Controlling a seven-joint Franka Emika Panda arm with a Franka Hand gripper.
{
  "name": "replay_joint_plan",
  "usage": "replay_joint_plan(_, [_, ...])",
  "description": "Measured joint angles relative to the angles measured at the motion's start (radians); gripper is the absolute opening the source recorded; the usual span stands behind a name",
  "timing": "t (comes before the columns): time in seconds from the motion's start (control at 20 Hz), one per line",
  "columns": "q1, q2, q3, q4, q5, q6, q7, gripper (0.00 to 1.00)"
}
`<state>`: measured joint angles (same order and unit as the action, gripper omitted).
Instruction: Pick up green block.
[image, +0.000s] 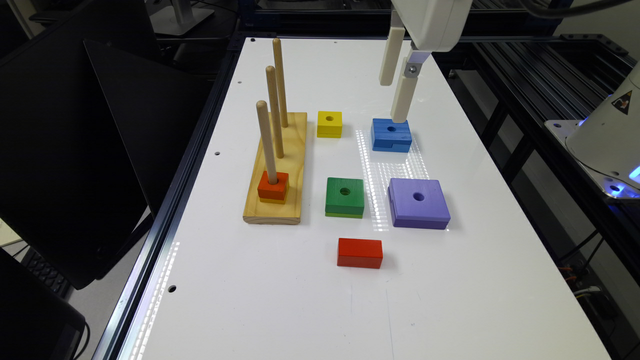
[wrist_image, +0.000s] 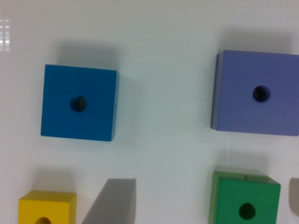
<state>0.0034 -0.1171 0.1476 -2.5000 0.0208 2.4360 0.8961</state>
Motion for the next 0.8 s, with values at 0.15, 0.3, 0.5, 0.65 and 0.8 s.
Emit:
replay_joint_plan(0.15, [0.0, 0.028, 0.005, 0.026, 0.0, 0.0, 0.006, 1.0])
replay_joint_plan(0.3, [0.0, 0.048, 0.006, 0.043, 0.0, 0.0, 0.006, 1.0])
replay_joint_plan(0.5, [0.0, 0.067, 0.012, 0.062, 0.0, 0.0, 0.01, 1.0])
replay_joint_plan(0.65, [0.0, 0.074, 0.014, 0.07, 0.0, 0.0, 0.011, 1.0])
replay_joint_plan(0.8, [0.0, 0.079, 0.021, 0.078, 0.0002, 0.0, 0.017, 1.0])
